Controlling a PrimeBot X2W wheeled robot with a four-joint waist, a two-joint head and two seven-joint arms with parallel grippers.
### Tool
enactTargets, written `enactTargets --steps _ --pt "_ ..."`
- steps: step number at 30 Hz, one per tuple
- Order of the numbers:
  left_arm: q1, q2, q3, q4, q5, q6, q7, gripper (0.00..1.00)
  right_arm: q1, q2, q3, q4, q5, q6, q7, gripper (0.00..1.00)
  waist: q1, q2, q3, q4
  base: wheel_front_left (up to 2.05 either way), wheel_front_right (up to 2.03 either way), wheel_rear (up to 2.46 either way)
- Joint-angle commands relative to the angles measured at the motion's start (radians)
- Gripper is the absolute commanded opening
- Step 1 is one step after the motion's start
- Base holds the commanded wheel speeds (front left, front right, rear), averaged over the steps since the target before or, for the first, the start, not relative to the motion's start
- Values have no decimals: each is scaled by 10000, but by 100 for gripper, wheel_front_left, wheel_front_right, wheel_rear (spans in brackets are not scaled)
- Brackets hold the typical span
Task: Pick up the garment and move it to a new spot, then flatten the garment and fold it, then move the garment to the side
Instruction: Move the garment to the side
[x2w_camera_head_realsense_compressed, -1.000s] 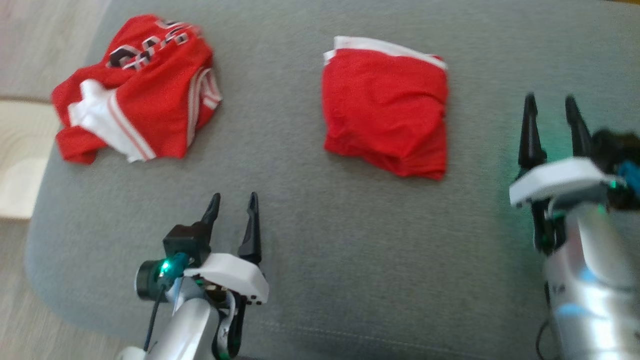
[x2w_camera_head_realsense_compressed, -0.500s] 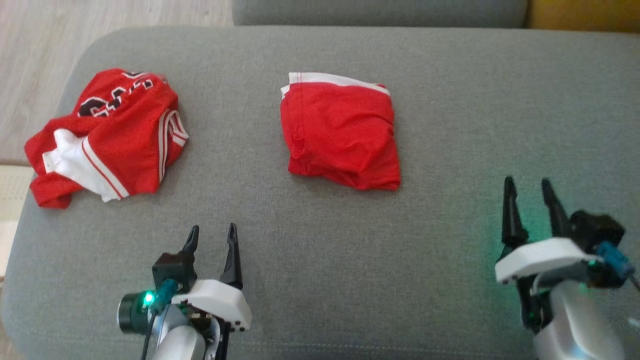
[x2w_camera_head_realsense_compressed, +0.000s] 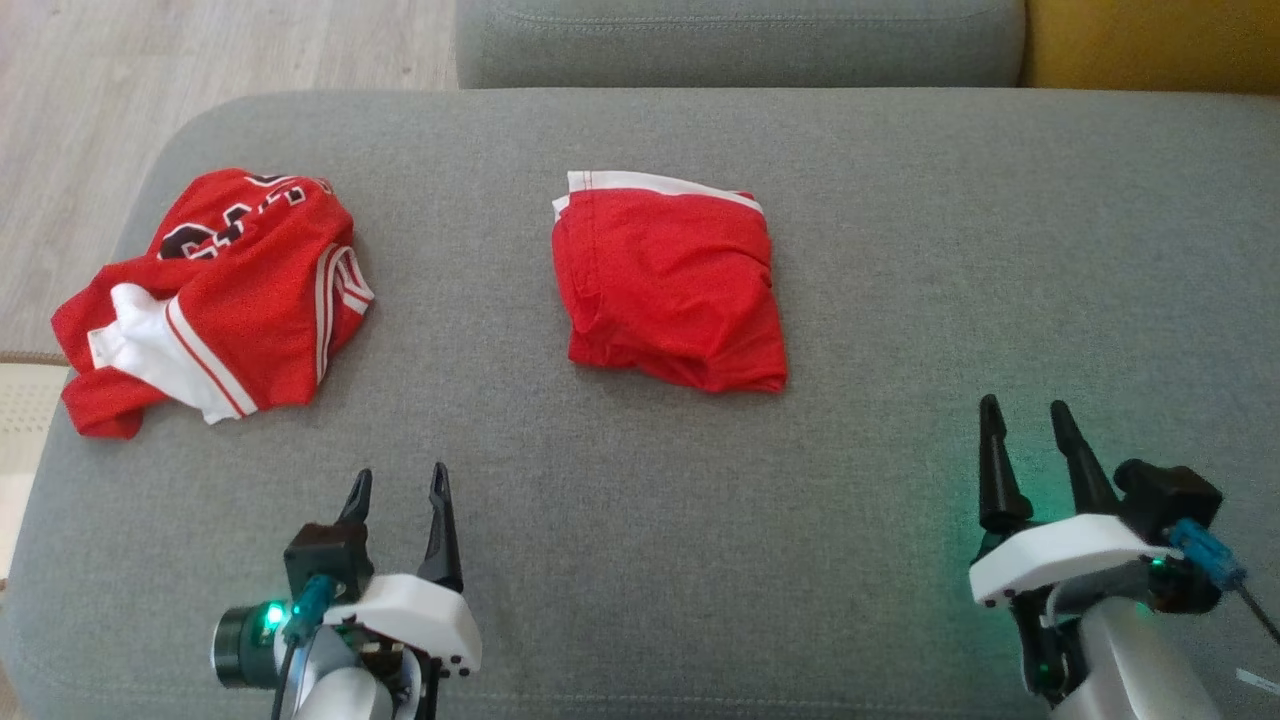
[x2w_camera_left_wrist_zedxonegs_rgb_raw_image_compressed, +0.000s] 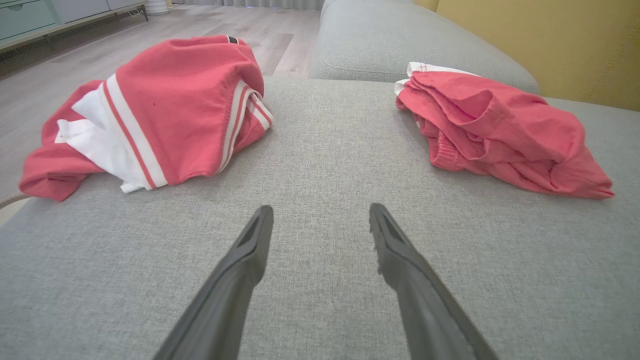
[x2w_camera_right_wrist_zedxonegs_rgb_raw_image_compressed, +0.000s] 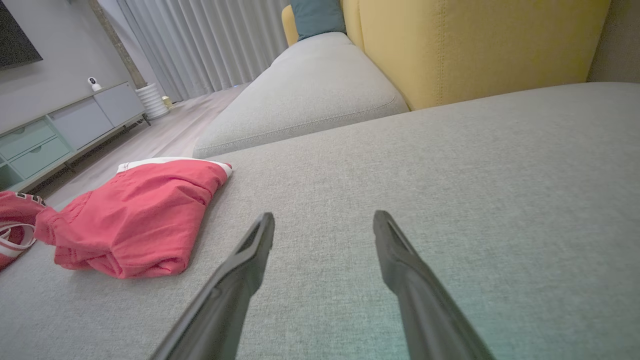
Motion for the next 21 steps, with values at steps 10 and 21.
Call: enactTargets --steps 10,21 --pt "-520 129 -128 -450 -147 -119 -53 100 -1609 -24 1321 577 -74 -9 -107 100 0 -1 903 707 0 0 0" --pt "-950 129 -711 -435 -473 -193 -53 100 -4455 -24 1822 3040 65 -9 -107 100 0 -1 1860 2057 0 0 0"
